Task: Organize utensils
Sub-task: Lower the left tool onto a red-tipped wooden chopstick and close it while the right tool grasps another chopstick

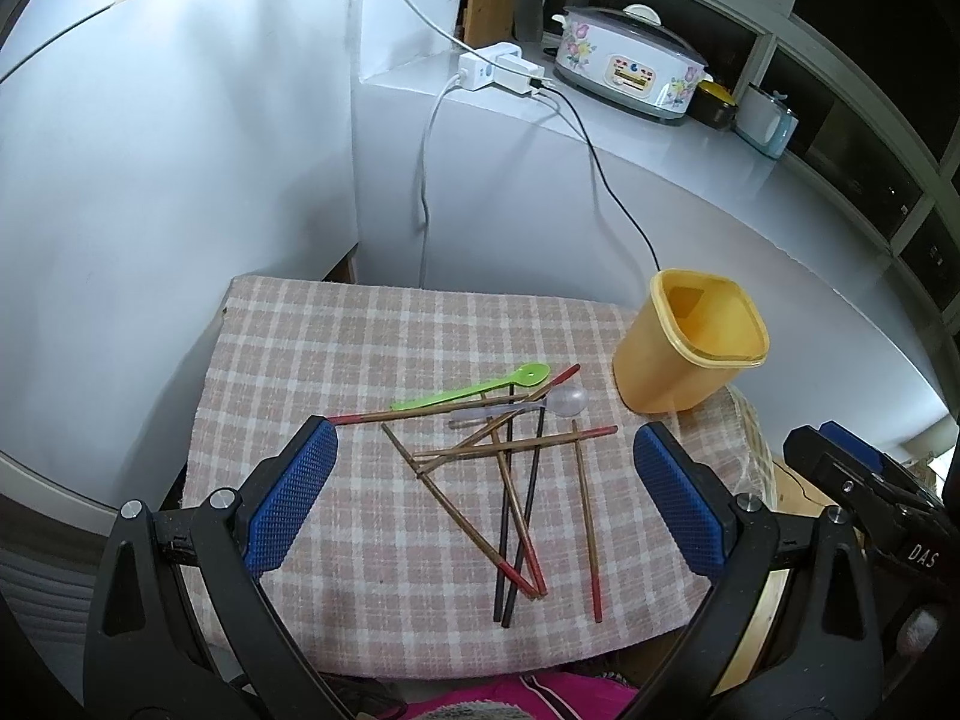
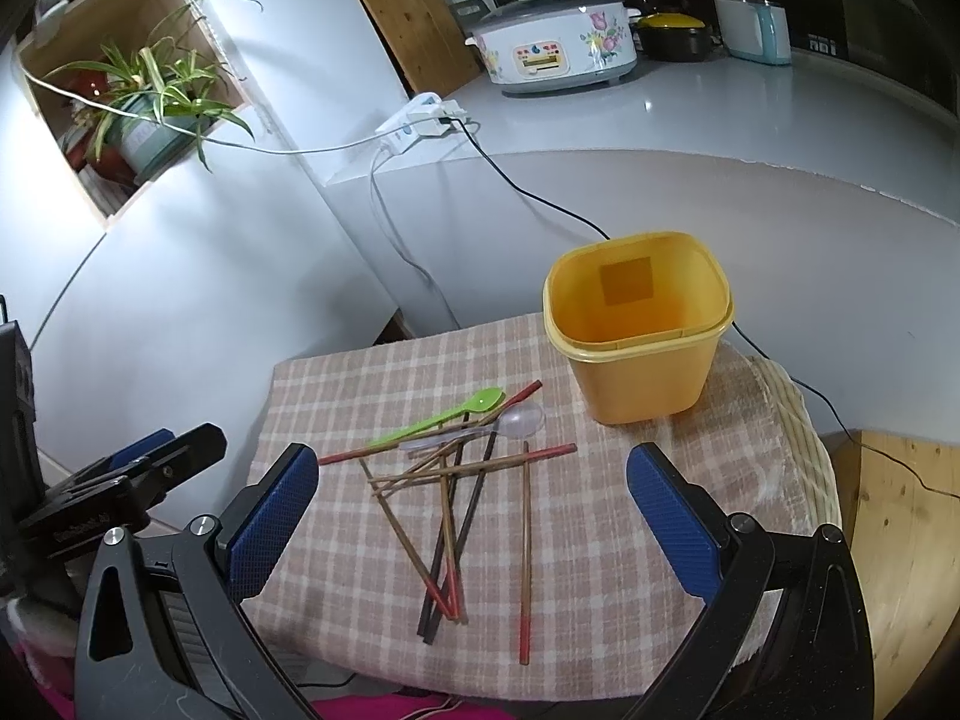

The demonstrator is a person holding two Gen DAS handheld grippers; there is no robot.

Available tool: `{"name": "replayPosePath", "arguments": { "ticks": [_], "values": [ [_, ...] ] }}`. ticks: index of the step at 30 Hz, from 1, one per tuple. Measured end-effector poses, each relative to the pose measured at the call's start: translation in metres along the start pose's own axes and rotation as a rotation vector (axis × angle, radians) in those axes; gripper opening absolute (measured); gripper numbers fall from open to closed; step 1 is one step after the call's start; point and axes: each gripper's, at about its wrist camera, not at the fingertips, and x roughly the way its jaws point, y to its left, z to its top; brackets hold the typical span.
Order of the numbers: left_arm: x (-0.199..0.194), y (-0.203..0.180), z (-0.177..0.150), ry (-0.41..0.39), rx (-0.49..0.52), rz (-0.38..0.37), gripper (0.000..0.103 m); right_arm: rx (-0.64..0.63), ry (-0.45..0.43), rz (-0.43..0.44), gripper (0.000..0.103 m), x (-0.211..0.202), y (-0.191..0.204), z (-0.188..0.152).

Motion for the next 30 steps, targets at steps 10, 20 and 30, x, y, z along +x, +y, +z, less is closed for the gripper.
{"name": "replayPosePath", "arguments": {
  "ticks": [10, 20, 30],
  "values": [
    [0.018, 0.045, -0.013, 0.017, -0.007, 0.021, 0.101, -0.106, 0.042, -0.082, 0.094, 0.026, -0.014, -0.011],
    [0.067, 0.095, -0.044, 0.186, -0.128, -0.025, 0.067, 0.005, 0.253, -0.032, 0.070, 0.083, -0.046, -0.041],
    [0.117, 0.096, -0.068, 0.338, -0.235, -0.126, 0.050, 0.086, 0.396, 0.011, 0.040, 0.137, -0.060, -0.062]
  ]
}}
